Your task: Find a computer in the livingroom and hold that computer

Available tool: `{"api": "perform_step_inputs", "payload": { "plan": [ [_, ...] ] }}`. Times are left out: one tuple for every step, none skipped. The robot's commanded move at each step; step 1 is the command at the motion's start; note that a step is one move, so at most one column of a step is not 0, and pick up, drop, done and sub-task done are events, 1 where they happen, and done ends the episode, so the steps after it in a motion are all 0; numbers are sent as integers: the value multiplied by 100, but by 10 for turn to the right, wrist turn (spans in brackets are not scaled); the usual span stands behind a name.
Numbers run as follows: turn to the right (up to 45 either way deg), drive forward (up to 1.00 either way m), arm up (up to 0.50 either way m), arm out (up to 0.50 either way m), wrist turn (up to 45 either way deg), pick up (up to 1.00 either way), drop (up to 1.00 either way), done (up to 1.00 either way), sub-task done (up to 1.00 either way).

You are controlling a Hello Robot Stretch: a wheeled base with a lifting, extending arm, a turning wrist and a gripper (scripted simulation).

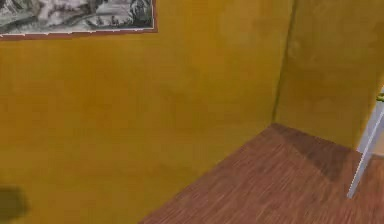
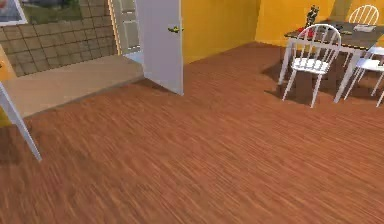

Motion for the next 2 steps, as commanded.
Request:
{"api": "perform_step_inputs", "payload": {
  "plan": [
    [450,0,0,0,0,0,0,0,0],
    [240,0,0,0,0,0,0,0,0]
  ]
}}
